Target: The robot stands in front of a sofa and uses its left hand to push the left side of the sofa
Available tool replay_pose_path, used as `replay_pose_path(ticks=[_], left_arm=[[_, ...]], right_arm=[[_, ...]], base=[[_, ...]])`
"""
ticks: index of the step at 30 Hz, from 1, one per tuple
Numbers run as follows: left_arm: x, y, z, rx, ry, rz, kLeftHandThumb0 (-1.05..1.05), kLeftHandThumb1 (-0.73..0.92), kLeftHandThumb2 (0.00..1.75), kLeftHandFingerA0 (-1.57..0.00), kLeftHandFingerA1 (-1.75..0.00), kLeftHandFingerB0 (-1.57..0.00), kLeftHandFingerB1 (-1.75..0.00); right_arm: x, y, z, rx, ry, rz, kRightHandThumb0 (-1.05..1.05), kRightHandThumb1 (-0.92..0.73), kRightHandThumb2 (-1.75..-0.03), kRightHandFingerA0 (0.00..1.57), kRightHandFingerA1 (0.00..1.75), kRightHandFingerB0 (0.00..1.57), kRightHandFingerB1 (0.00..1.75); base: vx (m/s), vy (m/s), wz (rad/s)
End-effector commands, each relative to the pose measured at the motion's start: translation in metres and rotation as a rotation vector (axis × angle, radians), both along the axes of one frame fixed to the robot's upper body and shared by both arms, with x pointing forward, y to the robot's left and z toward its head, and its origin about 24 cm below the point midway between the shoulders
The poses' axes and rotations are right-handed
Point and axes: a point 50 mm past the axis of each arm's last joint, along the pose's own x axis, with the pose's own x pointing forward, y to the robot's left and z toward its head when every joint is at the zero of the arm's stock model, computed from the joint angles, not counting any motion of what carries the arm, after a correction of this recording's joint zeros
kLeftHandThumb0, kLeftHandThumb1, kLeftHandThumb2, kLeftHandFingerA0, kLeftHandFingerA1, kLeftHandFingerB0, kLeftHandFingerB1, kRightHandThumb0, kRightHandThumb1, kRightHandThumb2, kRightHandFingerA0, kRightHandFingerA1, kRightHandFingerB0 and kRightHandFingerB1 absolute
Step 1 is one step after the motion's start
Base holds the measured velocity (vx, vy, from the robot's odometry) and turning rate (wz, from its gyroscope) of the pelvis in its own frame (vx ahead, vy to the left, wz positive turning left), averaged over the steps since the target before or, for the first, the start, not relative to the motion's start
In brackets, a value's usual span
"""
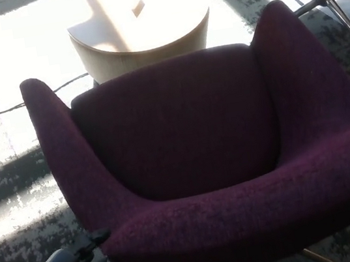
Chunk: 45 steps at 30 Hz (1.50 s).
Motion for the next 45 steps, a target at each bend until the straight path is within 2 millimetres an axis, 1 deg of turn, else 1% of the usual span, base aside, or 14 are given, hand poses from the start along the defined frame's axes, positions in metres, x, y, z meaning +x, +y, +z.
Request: replay_pose_path(ticks=[1, 7, 8, 9, 11, 12, 14, 19, 23, 26, 31, 32, 36, 45], left_arm=[[0.001, 0.019, 0.006, -0.029, -0.006, 0.064, -0.84, 0.83, 1.22, 0.00, -0.23, -0.01, -0.20], [-0.005, 0.047, 0.010, -0.008, -0.019, 0.134, -0.84, 0.84, 1.23, 0.00, -0.23, 0.00, -0.21], [-0.008, 0.051, 0.010, -0.002, -0.017, 0.149, -0.86, 0.92, 0.88, 0.00, -0.12, -0.03, -0.20], [-0.011, 0.055, 0.009, 0.003, -0.014, 0.161, -0.89, 0.82, 1.06, 0.00, -0.13, 0.00, -0.18], [-0.014, 0.062, 0.009, 0.011, -0.014, 0.186, -0.87, 0.82, 1.05, -0.02, -0.14, 0.00, -0.19], [-0.019, 0.065, 0.007, 0.017, -0.007, 0.187, -0.86, 0.88, 1.26, 0.00, -0.24, 0.00, -0.21], [-0.029, 0.071, 0.002, 0.037, 0.027, 0.209, -0.89, 0.84, 1.16, -0.05, -0.26, 0.00, -0.19], [-0.052, 0.068, -0.013, -0.021, 0.054, 0.242, -0.84, 0.86, 1.25, 0.00, -0.29, -0.05, -0.21], [-0.051, 0.068, -0.013, -0.022, 0.052, 0.242, -0.84, 0.86, 1.25, 0.00, -0.29, -0.05, -0.21], [-0.078, 0.056, -0.032, -0.106, 0.092, 0.309, -0.85, 0.86, 1.23, 0.00, -0.27, -0.15, -0.25], [-0.085, 0.052, -0.039, -0.094, 0.101, 0.331, -0.80, 0.81, 1.21, 0.00, -0.32, -0.10, -0.28], [-0.096, 0.045, -0.046, -0.159, 0.120, 0.370, -0.86, 0.90, 1.23, -0.06, -0.24, -0.06, -0.16], [-0.115, 0.040, -0.054, -0.190, 0.148, 0.397, -0.90, 0.91, 1.25, -0.02, -0.22, -0.02, -0.14], [-0.129, 0.040, -0.057, -0.167, 0.156, 0.404, -0.86, 0.87, 1.23, 0.00, -0.25, -0.07, -0.21]], right_arm=[[-0.001, -0.003, 0.000, -0.018, -0.002, -0.006, -0.47, -0.67, -0.60, 0.83, 0.70, 0.72, 0.46], [-0.002, -0.003, 0.000, 0.000, 0.005, -0.001, -0.46, -0.67, -0.60, 0.83, 0.72, 0.71, 0.47], [-0.003, -0.004, -0.001, -0.010, 0.011, -0.006, -0.46, -0.67, -0.60, 0.83, 0.68, 0.71, 0.46], [-0.004, -0.004, 0.000, -0.009, 0.007, -0.006, -0.45, -0.66, -0.60, 0.83, 0.69, 0.71, 0.47], [-0.001, -0.004, 0.001, 0.001, 0.000, -0.004, -0.45, -0.67, -0.60, 0.83, 0.68, 0.71, 0.47], [-0.003, -0.003, 0.000, 0.005, 0.003, -0.002, -0.44, -0.66, -0.60, 0.81, 0.72, 0.71, 0.47], [-0.004, -0.002, 0.000, -0.007, 0.000, 0.003, -0.46, -0.67, -0.60, 0.82, 0.73, 0.72, 0.47], [-0.009, -0.003, -0.002, -0.002, 0.021, 0.004, -0.46, -0.67, -0.61, 0.82, 0.71, 0.71, 0.47], [-0.008, -0.003, -0.002, -0.001, 0.020, 0.003, -0.46, -0.67, -0.61, 0.82, 0.71, 0.71, 0.47], [-0.015, -0.002, -0.004, 0.002, 0.041, -0.007, -0.45, -0.66, -0.60, 0.84, 0.68, 0.71, 0.46], [-0.014, -0.002, -0.004, -0.006, 0.043, -0.004, -0.45, -0.67, -0.60, 0.84, 0.67, 0.71, 0.46], [-0.013, -0.002, -0.004, -0.020, 0.032, -0.003, -0.46, -0.67, -0.60, 0.85, 0.68, 0.70, 0.46], [-0.014, -0.001, -0.004, -0.018, 0.039, -0.003, -0.46, -0.67, -0.60, 0.84, 0.67, 0.69, 0.46], [-0.015, 0.001, -0.005, -0.025, 0.041, 0.012, -0.48, -0.68, -0.60, 0.84, 0.66, 0.69, 0.46]], base=[[0.00, 0.000, 0.00], [0.00, 0.000, 0.00], [0.00, 0.000, 0.00], [0.00, 0.000, 0.00], [0.00, 0.000, 0.00], [0.00, 0.000, 0.00], [0.00, 0.000, 0.00], [0.00, 0.000, 0.00], [0.00, 0.000, 0.00], [0.00, 0.000, 0.00], [0.00, 0.000, 0.00], [0.00, 0.000, 0.00], [0.00, 0.000, 0.00], [0.00, 0.000, 0.00]])
